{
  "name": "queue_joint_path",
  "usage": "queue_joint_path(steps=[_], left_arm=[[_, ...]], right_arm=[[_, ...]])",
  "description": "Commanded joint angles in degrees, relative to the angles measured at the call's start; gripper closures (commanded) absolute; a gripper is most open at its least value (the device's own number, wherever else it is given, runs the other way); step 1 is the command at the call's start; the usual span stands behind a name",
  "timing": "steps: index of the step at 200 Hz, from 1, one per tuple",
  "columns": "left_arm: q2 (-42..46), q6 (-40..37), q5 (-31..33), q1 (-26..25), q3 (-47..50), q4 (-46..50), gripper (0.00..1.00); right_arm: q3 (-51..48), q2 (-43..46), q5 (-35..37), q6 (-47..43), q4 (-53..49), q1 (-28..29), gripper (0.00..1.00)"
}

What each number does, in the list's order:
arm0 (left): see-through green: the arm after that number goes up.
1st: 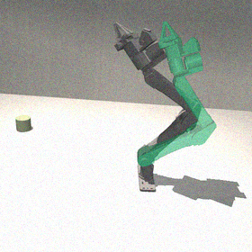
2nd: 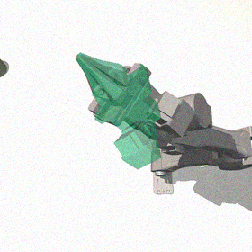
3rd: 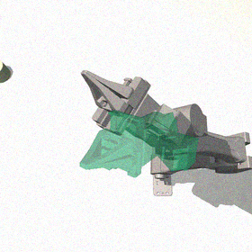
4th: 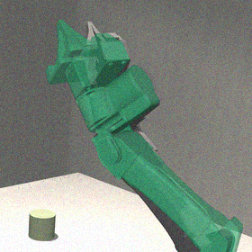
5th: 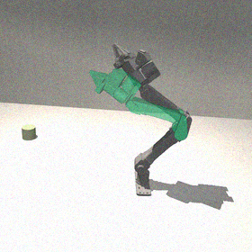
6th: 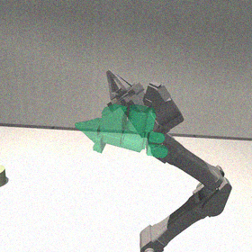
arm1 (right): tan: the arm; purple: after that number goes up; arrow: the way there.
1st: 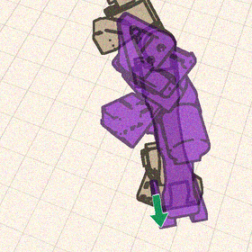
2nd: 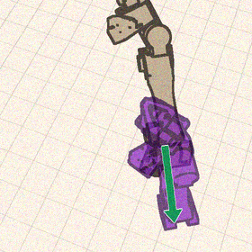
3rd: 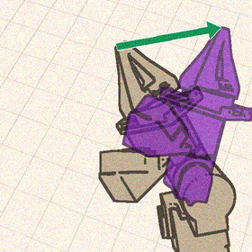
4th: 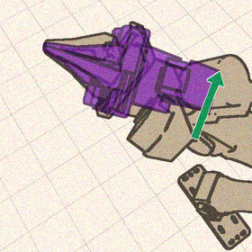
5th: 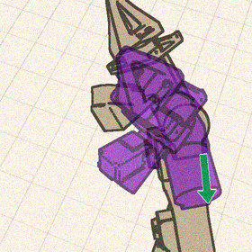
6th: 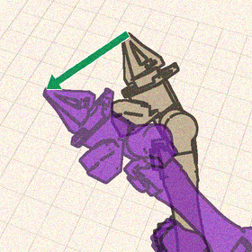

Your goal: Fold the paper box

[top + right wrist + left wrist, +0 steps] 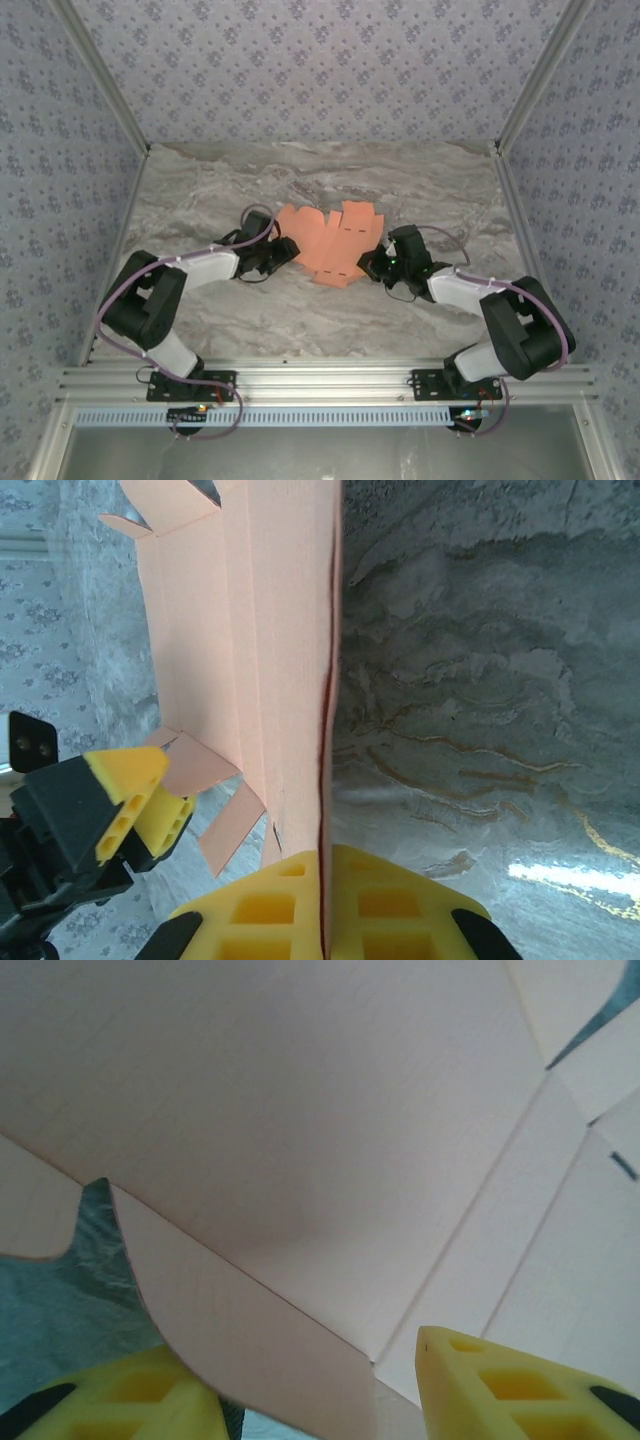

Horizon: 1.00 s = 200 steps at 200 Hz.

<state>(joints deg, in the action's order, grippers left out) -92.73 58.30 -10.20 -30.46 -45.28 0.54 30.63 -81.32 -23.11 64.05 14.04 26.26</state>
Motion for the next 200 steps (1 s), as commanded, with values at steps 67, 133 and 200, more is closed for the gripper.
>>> queue_joint_path(steps=[67, 133, 200], left_arm=[[-1.15, 1.40, 11.56, -0.86, -3.81, 11.69, 0.81], [3.26, -3.79, 17.19, -3.41, -8.38, 14.91, 1.00], [8.01, -6.48, 28.07, -10.12, -8.16, 15.44, 1.00]], right_arm=[[0.65, -1.39, 1.57, 1.23, 0.81, 2.67, 1.00], [2.22, -3.45, 2.89, 2.31, -0.79, 4.49, 0.88], [3.46, -8.61, 1.89, 0.17, -0.82, 5.71, 0.70]])
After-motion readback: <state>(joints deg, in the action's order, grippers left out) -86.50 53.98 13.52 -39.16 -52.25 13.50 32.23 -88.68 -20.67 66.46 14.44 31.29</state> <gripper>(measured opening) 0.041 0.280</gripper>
